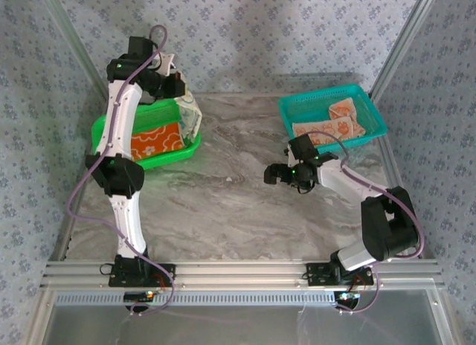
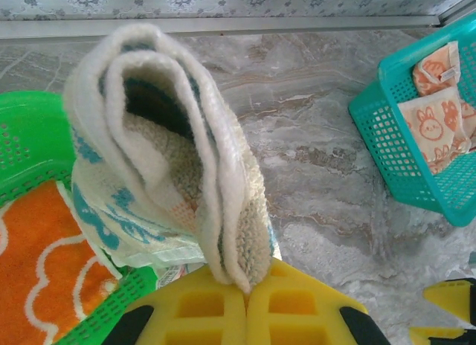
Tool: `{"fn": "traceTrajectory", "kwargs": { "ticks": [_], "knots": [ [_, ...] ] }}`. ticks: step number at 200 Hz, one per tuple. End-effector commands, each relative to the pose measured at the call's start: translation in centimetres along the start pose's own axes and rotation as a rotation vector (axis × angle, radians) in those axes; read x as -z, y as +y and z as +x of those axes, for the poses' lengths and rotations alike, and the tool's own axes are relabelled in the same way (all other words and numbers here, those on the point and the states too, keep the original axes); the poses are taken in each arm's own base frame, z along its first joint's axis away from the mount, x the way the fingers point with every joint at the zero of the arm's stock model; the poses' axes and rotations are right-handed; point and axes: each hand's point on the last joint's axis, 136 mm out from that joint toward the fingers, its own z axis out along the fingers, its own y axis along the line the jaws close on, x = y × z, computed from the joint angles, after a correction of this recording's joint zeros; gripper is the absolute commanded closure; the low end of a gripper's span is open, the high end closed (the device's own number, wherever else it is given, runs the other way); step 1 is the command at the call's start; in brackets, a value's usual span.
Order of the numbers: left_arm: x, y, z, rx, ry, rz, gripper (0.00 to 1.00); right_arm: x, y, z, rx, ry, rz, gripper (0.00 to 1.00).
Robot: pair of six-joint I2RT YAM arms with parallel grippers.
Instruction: Fold and stack the towels
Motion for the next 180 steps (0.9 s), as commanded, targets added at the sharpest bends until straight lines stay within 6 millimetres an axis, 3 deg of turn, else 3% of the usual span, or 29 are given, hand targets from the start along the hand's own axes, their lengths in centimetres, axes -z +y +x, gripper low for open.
{"fn": "traceTrajectory", "kwargs": {
  "ticks": [1, 61, 128, 180],
  "knots": [
    [-0.2, 0.3, -0.2, -0.002, -0.001, 0.004, 1.0, 0.2, 0.4, 0.2, 0.009, 0.006, -0.005, 0.0],
    [-0.8, 3.2, 1.7, 0.029, 0.026, -0.041, 1.0, 0.0, 0.5, 0.1, 0.009, 0.008, -0.008, 0.0],
    [2.1, 6.1, 2.3, 0.064, 0.012, -0.123, 1.0, -0.6, 1.3, -0.4, 0.021, 0.017, -0.022, 0.0],
    [3.5, 9.7, 4.7, 0.134, 0.043, -0.221, 1.0, -1.0, 2.1, -0.7, 0.04, 0.029, -0.03, 0.0]
  ]
}}
